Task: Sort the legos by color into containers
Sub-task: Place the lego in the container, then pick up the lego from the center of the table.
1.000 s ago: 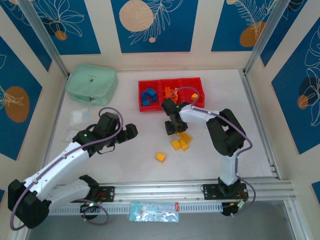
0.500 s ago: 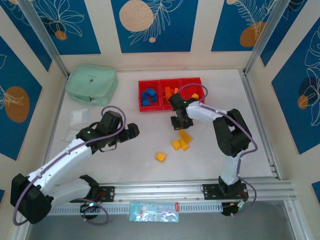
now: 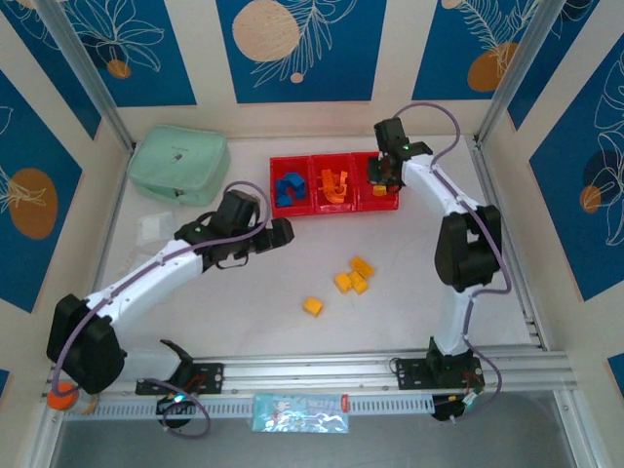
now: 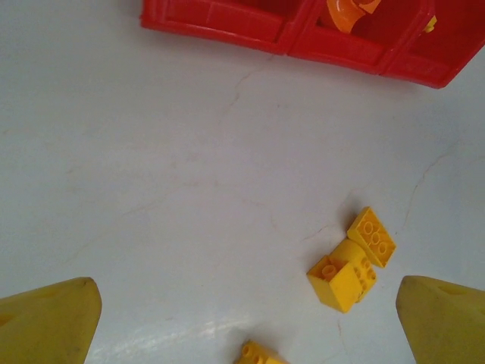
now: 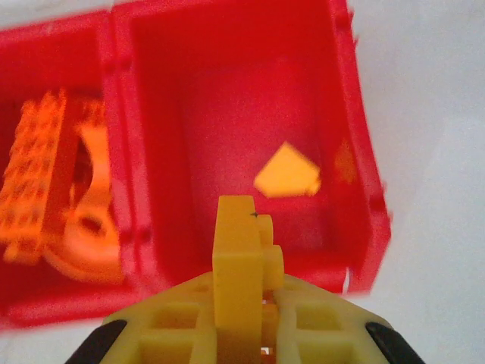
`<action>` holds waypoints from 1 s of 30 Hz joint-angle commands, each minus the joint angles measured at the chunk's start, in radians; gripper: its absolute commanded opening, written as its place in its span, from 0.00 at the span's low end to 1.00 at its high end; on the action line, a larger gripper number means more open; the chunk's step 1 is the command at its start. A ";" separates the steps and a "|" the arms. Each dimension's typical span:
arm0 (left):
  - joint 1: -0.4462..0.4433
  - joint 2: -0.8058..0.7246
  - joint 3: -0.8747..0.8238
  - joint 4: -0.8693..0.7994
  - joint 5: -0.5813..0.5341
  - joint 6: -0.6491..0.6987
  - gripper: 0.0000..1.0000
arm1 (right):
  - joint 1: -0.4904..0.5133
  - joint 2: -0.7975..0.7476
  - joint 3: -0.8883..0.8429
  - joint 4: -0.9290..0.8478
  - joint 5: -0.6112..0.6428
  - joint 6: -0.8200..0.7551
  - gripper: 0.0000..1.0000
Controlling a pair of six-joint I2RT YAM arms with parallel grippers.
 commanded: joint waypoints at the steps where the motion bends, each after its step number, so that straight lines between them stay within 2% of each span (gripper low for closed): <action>1: -0.010 0.031 0.050 0.039 0.027 0.031 0.99 | -0.013 0.146 0.131 -0.017 0.003 -0.034 0.12; 5: -0.008 0.053 0.077 0.030 0.019 0.046 0.99 | -0.021 0.262 0.302 -0.080 0.006 -0.061 0.25; 7: -0.008 0.052 0.082 0.024 0.021 0.050 0.99 | -0.021 0.257 0.328 -0.095 0.007 -0.063 0.36; 9: -0.008 0.045 0.081 0.019 0.020 0.050 0.99 | -0.019 0.216 0.300 -0.091 -0.004 -0.053 0.41; 14: -0.010 0.004 0.048 0.001 0.031 0.036 0.99 | 0.003 0.027 0.123 -0.088 -0.053 -0.007 0.49; 20: -0.013 -0.088 -0.039 -0.046 0.020 0.009 0.99 | 0.087 -0.222 -0.213 -0.074 -0.108 0.044 0.57; 25: -0.020 -0.164 -0.118 -0.073 0.007 -0.018 0.99 | 0.174 -0.332 -0.407 -0.110 -0.137 0.076 0.63; 30: -0.033 -0.213 -0.194 -0.064 -0.011 -0.053 0.99 | 0.261 -0.363 -0.544 -0.116 -0.121 0.103 0.69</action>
